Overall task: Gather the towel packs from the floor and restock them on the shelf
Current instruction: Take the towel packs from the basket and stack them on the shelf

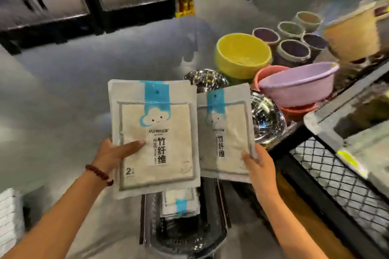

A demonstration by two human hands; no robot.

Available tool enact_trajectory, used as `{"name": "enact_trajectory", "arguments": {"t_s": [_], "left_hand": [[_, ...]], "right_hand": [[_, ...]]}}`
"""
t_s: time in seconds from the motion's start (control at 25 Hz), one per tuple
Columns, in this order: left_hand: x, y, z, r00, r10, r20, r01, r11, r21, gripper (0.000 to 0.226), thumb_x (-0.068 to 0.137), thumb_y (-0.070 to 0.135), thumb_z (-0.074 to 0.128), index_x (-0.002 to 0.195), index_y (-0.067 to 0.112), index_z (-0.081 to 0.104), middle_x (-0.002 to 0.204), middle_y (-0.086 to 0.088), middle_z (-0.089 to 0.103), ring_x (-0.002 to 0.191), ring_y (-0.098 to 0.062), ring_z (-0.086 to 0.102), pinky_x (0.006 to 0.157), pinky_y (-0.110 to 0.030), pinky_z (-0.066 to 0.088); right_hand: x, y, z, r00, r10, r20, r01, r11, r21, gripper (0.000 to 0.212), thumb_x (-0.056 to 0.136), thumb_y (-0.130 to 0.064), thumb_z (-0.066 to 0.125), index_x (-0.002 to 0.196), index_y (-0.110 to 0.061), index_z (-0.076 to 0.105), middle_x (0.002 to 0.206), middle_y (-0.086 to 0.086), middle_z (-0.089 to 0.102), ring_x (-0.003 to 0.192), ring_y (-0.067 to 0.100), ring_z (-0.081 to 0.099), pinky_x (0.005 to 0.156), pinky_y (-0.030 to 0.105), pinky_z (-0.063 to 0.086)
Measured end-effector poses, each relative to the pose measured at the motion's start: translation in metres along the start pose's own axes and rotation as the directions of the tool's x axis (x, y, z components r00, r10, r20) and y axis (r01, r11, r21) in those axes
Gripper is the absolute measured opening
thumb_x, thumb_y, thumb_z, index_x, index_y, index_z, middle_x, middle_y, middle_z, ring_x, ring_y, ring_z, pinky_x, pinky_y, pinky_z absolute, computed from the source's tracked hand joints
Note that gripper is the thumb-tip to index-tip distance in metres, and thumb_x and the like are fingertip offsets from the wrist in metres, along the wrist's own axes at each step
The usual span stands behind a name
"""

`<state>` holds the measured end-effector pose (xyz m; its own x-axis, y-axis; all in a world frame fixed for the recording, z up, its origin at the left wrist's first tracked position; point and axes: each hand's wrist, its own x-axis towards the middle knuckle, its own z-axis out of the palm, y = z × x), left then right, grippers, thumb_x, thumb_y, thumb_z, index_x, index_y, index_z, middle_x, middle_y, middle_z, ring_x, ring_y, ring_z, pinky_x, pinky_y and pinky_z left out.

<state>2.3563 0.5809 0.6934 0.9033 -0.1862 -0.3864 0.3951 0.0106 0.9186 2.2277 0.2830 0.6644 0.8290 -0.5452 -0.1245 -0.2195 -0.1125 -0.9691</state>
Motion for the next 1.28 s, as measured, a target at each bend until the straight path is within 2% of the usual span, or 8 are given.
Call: {"name": "enact_trajectory", "arguments": {"t_s": [0.24,0.4,0.56,0.64,0.8,1.08,1.16,1.28], "left_hand": [[-0.044,0.080,0.073,0.948,0.152,0.279,-0.160,0.987,0.006,0.100,0.007,0.043,0.092,0.093,0.002,0.066,0.078,-0.007,0.075,0.067,-0.019,0.072,0.052,-0.025,0.055],[-0.063,0.107,0.145,0.884,0.161,0.439,-0.186,0.982,0.015,0.097,0.007,0.041,0.092,0.093,0.002,0.068,0.084,-0.012,0.074,0.071,-0.025,0.072,0.053,-0.029,0.056],[-0.085,0.118,0.245,0.782,0.167,0.601,-0.209,0.978,0.000,0.089,0.011,0.037,0.094,0.090,0.005,0.070,0.088,-0.016,0.073,0.073,-0.029,0.071,0.056,-0.035,0.058],[-0.099,0.118,0.292,0.732,0.142,0.666,-0.181,0.983,-0.011,0.088,0.014,0.032,0.095,0.093,0.004,0.068,0.086,-0.015,0.074,0.072,-0.028,0.072,0.056,-0.036,0.058],[-0.117,0.105,0.392,0.690,0.149,0.708,-0.177,0.984,-0.034,0.063,0.042,0.016,0.087,0.099,0.002,0.064,0.078,-0.009,0.074,0.065,-0.020,0.071,0.050,-0.028,0.056],[-0.101,0.068,0.498,0.677,0.084,0.731,-0.190,0.980,0.063,0.074,0.041,0.024,0.089,0.105,0.001,0.061,0.086,-0.008,0.075,0.070,-0.016,0.072,0.052,-0.022,0.054],[-0.091,0.061,0.518,0.656,0.054,0.753,-0.186,0.978,0.092,0.091,0.019,0.035,0.093,0.098,0.003,0.062,0.077,-0.004,0.075,0.067,-0.017,0.072,0.050,-0.023,0.055],[-0.061,0.046,0.549,0.622,0.046,0.781,-0.211,0.971,0.111,0.050,0.039,0.019,0.091,0.084,0.018,0.071,0.079,-0.001,0.075,0.075,-0.022,0.072,0.059,-0.033,0.059]], "right_hand": [[-0.057,-0.089,-0.086,0.941,-0.199,-0.274,0.200,0.979,-0.026,0.016,0.093,-0.015,0.054,0.088,-0.031,0.057,0.091,-0.008,0.064,0.083,0.006,0.062,0.062,0.013,0.049],[-0.086,-0.106,-0.163,0.851,-0.211,-0.480,0.226,0.974,-0.027,0.013,0.093,-0.017,0.054,0.105,-0.017,0.059,0.102,-0.002,0.064,0.090,0.007,0.062,0.064,0.012,0.049],[-0.111,-0.100,-0.253,0.699,-0.192,-0.689,0.221,0.974,-0.048,0.017,0.093,-0.016,0.055,0.109,-0.010,0.057,0.103,0.009,0.064,0.087,0.019,0.062,0.071,0.029,0.047],[-0.121,-0.094,-0.290,0.653,-0.185,-0.734,0.215,0.975,-0.055,0.017,0.093,-0.015,0.055,0.107,-0.006,0.058,0.095,0.008,0.063,0.089,0.025,0.061,0.075,0.034,0.047],[-0.131,-0.076,-0.368,0.601,-0.182,-0.778,0.223,0.973,-0.055,0.011,0.093,-0.010,0.054,0.094,-0.021,0.060,0.089,0.001,0.064,0.084,0.021,0.060,0.065,0.022,0.046],[-0.103,-0.025,-0.436,0.584,0.000,-0.812,0.190,0.972,0.137,0.016,0.092,-0.003,0.053,0.097,-0.016,0.060,0.090,0.000,0.065,0.079,0.013,0.060,0.058,0.012,0.050],[-0.091,-0.012,-0.443,0.574,0.042,-0.818,0.172,0.970,0.170,0.017,0.092,-0.003,0.054,0.100,-0.017,0.060,0.093,0.000,0.065,0.078,0.007,0.061,0.058,0.010,0.049],[-0.069,0.008,-0.452,0.522,0.093,-0.848,0.126,0.975,0.184,0.017,0.091,-0.006,0.056,0.103,-0.017,0.060,0.093,-0.002,0.065,0.083,0.009,0.060,0.066,0.012,0.050]]}}
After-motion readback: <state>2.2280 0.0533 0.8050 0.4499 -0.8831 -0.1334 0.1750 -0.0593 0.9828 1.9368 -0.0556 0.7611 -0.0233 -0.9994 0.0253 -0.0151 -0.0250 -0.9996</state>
